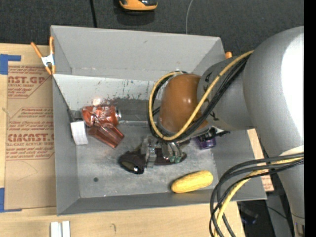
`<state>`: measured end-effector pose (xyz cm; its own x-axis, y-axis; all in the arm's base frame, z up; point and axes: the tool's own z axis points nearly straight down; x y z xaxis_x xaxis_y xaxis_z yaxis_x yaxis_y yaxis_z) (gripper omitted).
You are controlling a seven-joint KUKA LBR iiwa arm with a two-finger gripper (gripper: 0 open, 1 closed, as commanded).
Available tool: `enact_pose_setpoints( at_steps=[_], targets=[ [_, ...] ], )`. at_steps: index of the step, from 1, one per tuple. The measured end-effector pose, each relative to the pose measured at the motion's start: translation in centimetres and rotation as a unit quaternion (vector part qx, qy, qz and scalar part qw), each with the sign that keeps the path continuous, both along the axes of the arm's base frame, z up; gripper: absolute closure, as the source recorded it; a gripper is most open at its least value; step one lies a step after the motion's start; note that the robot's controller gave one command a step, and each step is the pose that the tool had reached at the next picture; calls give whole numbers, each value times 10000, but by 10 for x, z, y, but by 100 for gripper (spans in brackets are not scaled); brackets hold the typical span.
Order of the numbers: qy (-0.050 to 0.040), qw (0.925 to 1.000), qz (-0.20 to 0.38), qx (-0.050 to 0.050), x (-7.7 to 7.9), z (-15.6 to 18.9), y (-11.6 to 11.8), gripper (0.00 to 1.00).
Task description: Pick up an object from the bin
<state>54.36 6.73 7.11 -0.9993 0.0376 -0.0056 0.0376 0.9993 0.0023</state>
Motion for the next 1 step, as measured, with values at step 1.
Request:
enact_pose_setpoints(
  at_steps=[1],
  targets=[
    [31, 9997, 245, -13, -9, 199, 2, 100]
  ],
)
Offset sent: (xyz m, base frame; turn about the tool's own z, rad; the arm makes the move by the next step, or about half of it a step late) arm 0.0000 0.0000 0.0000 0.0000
